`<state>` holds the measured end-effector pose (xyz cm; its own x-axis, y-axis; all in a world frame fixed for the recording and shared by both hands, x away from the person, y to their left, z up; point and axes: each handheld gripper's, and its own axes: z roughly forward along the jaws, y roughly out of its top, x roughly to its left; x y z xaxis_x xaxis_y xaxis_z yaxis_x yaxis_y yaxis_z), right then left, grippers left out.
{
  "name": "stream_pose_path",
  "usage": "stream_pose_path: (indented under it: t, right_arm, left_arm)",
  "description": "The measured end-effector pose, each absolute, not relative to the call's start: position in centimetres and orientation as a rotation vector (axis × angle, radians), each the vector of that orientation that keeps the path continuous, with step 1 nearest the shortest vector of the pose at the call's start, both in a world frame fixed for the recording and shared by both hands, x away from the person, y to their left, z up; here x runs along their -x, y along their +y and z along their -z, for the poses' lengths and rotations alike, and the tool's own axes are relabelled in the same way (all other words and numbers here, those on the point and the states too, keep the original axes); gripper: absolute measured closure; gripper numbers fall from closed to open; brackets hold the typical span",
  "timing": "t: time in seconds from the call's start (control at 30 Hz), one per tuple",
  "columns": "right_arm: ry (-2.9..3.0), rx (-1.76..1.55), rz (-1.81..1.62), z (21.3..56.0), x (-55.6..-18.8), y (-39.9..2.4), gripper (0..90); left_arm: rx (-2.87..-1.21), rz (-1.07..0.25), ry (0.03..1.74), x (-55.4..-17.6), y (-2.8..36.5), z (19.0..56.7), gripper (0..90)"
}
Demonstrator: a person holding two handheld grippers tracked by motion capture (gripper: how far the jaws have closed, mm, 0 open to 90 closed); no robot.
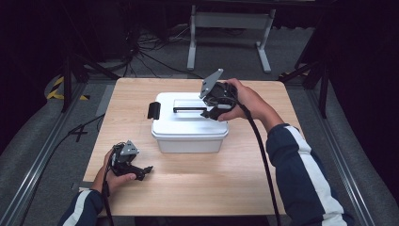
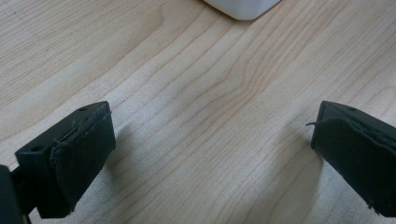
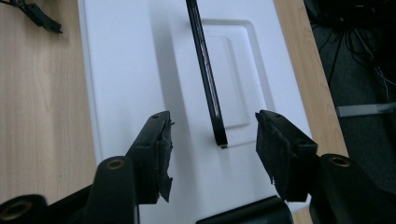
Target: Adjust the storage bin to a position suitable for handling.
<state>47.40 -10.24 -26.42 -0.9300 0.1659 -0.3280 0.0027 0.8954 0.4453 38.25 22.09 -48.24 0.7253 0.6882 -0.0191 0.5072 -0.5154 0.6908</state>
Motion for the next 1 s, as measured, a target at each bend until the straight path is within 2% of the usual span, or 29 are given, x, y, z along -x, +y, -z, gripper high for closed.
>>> stream_pose_path:
  t: [0.17, 0.3, 0.37, 0.43, 0.67, 1.0]
  right_arm:
    - [2.729, -0.115, -0.581, 26.9, -48.0, -9.0, 52.8]
    - [2.749, -0.079, -0.509, 27.7, -48.7, -8.0, 61.8]
    - [2.748, -0.081, -0.510, 27.8, -48.8, -7.9, 63.6]
    - [2.750, -0.057, -0.483, 27.9, -48.8, -7.3, 70.5]
    - [2.739, -0.024, -0.441, 28.0, -48.6, -6.2, 82.2]
    - [2.739, 0.002, -0.422, 27.7, -48.7, -6.0, 84.7]
  left_arm:
    - [-2.231, -0.335, 0.900, -38.2, 22.1, 48.2, 0.2]
    - [-2.236, -0.332, 0.899, -38.2, 22.1, 48.2, 0.2]
    - [-2.235, -0.331, 0.899, -38.2, 22.1, 48.2, 0.2]
    - [-2.236, -0.332, 0.899, -38.2, 22.1, 48.2, 0.2]
    - [-2.237, -0.331, 0.897, -38.2, 22.1, 48.2, 0.2]
    - [-2.238, -0.330, 0.897, -38.2, 22.1, 48.2, 0.2]
